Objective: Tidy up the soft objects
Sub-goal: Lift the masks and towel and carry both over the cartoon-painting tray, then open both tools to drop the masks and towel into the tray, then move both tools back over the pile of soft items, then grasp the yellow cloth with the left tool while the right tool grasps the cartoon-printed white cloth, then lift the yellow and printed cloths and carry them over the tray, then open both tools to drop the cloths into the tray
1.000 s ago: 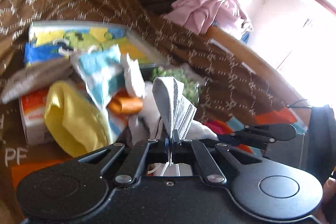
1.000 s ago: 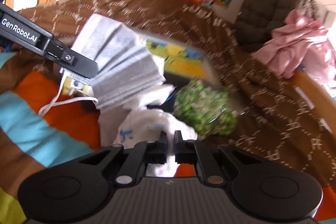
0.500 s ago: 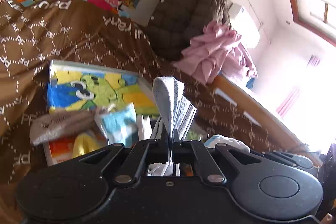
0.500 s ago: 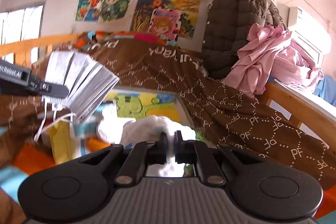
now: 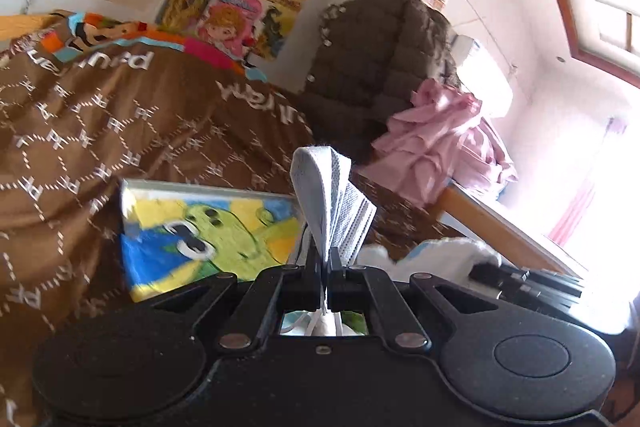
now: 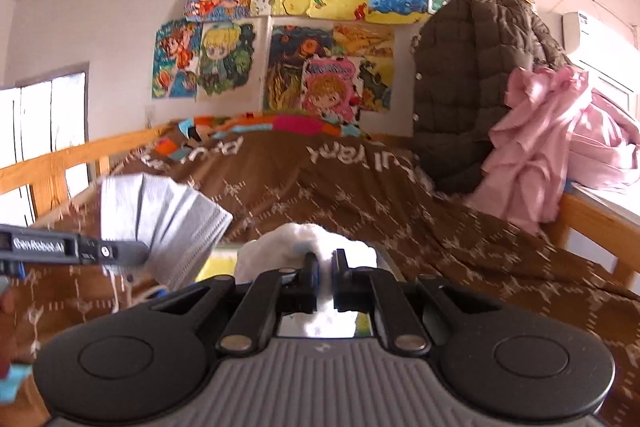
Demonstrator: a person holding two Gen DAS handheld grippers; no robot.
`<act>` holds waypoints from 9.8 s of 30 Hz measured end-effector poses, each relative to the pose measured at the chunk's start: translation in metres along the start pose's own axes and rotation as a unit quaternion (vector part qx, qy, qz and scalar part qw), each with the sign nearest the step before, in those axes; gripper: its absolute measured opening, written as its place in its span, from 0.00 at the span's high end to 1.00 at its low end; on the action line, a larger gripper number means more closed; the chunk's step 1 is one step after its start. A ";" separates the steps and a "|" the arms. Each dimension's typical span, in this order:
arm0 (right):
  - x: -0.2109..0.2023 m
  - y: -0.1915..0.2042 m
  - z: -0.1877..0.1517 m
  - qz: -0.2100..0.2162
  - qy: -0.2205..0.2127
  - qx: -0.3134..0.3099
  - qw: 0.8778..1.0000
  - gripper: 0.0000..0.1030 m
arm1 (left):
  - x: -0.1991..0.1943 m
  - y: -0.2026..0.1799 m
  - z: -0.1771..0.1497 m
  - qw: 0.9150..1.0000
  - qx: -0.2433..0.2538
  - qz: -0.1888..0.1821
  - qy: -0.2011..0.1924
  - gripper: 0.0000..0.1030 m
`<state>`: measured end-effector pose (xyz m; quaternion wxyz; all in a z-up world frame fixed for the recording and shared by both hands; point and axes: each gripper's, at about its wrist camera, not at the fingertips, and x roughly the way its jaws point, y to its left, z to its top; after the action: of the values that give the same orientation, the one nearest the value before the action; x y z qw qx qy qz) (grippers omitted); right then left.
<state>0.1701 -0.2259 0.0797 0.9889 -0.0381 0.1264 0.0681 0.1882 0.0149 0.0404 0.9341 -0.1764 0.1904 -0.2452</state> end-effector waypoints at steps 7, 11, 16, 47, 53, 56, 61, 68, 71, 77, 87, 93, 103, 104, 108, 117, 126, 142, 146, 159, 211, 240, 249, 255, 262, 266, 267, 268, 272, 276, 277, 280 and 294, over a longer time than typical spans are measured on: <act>0.069 0.026 0.015 0.017 -0.014 0.026 0.999 0.93 | 0.029 0.048 0.031 0.999 -0.022 0.036 -0.026 0.99; 0.113 0.035 0.017 0.014 -0.005 0.027 1.000 0.93 | 0.051 0.069 0.043 0.998 -0.021 0.045 -0.030 0.99; 0.154 0.034 0.004 0.012 0.019 0.042 0.999 0.93 | 0.088 0.095 0.046 0.998 -0.035 0.060 -0.006 0.99; 0.181 0.014 -0.043 -0.010 0.155 0.067 0.986 0.47 | 0.137 0.114 0.000 0.986 -0.014 0.117 0.118 0.59; 0.141 0.012 -0.031 -0.015 0.125 0.068 0.990 0.26 | 0.118 0.097 0.008 0.989 -0.005 0.116 0.089 0.31; 0.118 0.012 -0.026 -0.028 0.112 0.061 0.991 0.13 | 0.104 0.087 0.014 0.990 0.003 0.118 0.071 0.22; 0.083 0.012 -0.022 -0.038 0.090 0.052 0.994 0.05 | 0.075 0.074 0.019 0.990 0.003 0.132 0.042 0.05; 0.035 0.011 -0.025 -0.041 0.058 0.065 0.995 0.00 | 0.033 0.054 0.018 0.989 0.024 0.147 0.025 0.01; 0.017 0.013 -0.029 -0.043 0.052 0.059 0.996 0.00 | 0.021 0.047 0.014 0.988 0.024 0.149 0.026 0.01; -0.017 0.019 -0.039 -0.052 0.051 0.050 0.996 0.00 | -0.003 0.031 0.004 0.989 0.020 0.138 0.039 0.01; -0.058 0.022 -0.060 -0.044 0.082 0.057 0.994 0.00 | -0.038 0.006 -0.014 0.992 0.007 0.115 0.051 0.01; -0.071 0.023 -0.073 -0.044 0.109 0.046 0.992 0.00 | -0.050 -0.002 -0.030 0.992 -0.001 0.107 0.072 0.01; -0.071 0.024 -0.090 -0.028 0.157 0.034 0.987 0.00 | -0.053 -0.015 -0.058 0.987 0.015 0.109 0.119 0.01; -0.069 0.025 -0.092 -0.027 0.163 0.033 0.986 0.00 | -0.052 -0.016 -0.060 0.986 0.017 0.108 0.125 0.01; -0.063 0.026 -0.098 -0.026 0.181 0.026 0.983 0.00 | -0.044 -0.016 -0.065 0.984 0.028 0.109 0.141 0.01; -0.055 0.034 -0.103 -0.028 0.194 -0.002 0.981 0.00 | -0.032 -0.008 -0.071 0.977 0.014 0.127 0.173 0.01; -0.050 0.023 -0.095 -0.037 0.168 0.030 0.985 0.00 | -0.018 -0.005 -0.076 0.972 0.016 0.128 0.194 0.01; 0.006 0.014 -0.091 0.001 0.103 0.051 0.993 0.09 | 0.006 0.017 -0.086 0.970 -0.057 0.126 0.200 0.02; 0.019 0.020 -0.091 0.031 0.095 0.042 0.994 0.15 | 0.013 0.021 -0.088 0.970 -0.058 0.130 0.195 0.10; 0.049 0.042 -0.099 0.049 0.120 -0.007 0.992 0.30 | 0.033 0.024 -0.094 0.974 -0.035 0.118 0.191 0.28; -0.036 0.005 -0.051 0.037 -0.014 0.068 0.997 0.87 | -0.038 -0.017 -0.041 0.998 -0.010 0.028 0.052 0.99; 0.013 0.000 -0.042 0.065 -0.024 0.085 0.994 0.87 | 0.003 -0.032 0.059 0.996 0.069 -0.036 -0.047 0.99; 0.082 -0.007 -0.037 0.101 0.016 0.131 0.986 0.87 | 0.055 0.019 0.072 0.997 0.039 -0.006 -0.059 0.99; 0.119 -0.004 -0.046 0.126 0.068 0.148 0.979 0.87 | 0.082 0.058 0.066 0.999 0.015 0.014 -0.049 0.99; 0.139 -0.003 -0.056 0.112 0.108 0.153 0.976 0.86 | 0.104 0.089 0.048 0.999 -0.009 0.037 -0.013 0.99; 0.147 -0.011 -0.060 0.093 0.124 0.170 0.973 0.87 | 0.115 0.096 0.040 0.998 -0.009 0.050 0.021 0.99; 0.148 -0.012 -0.061 0.088 0.126 0.173 0.973 0.86 | 0.117 0.098 0.037 0.998 -0.010 0.055 0.029 0.99; 0.149 -0.014 -0.062 0.082 0.128 0.175 0.973 0.86 | 0.120 0.099 0.036 0.998 -0.010 0.059 0.036 0.99; 0.156 -0.021 -0.065 0.063 0.139 0.186 0.971 0.86 | 0.130 0.106 0.028 0.993 -0.012 0.083 0.077 0.99; 0.161 -0.022 -0.067 0.043 0.149 0.178 0.972 0.82 | 0.139 0.111 0.021 0.988 -0.012 0.104 0.115 0.99; 0.162 -0.022 -0.067 0.037 0.152 0.175 0.972 0.81 | 0.140 0.112 0.019 0.986 -0.011 0.109 0.123 0.99; 0.162 -0.019 -0.067 0.028 0.156 0.164 0.974 0.79 | 0.143 0.113 0.016 0.984 -0.007 0.118 0.135 0.98; 0.158 -0.008 -0.064 -0.004 0.150 0.109 0.983 0.45 | 0.143 0.100 0.013 0.977 0.032 0.146 0.152 0.71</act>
<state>0.3070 -0.2200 -0.0222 0.9571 0.0591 0.2803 0.0435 0.3482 0.0243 -0.0292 0.9252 -0.0775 0.3459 -0.1358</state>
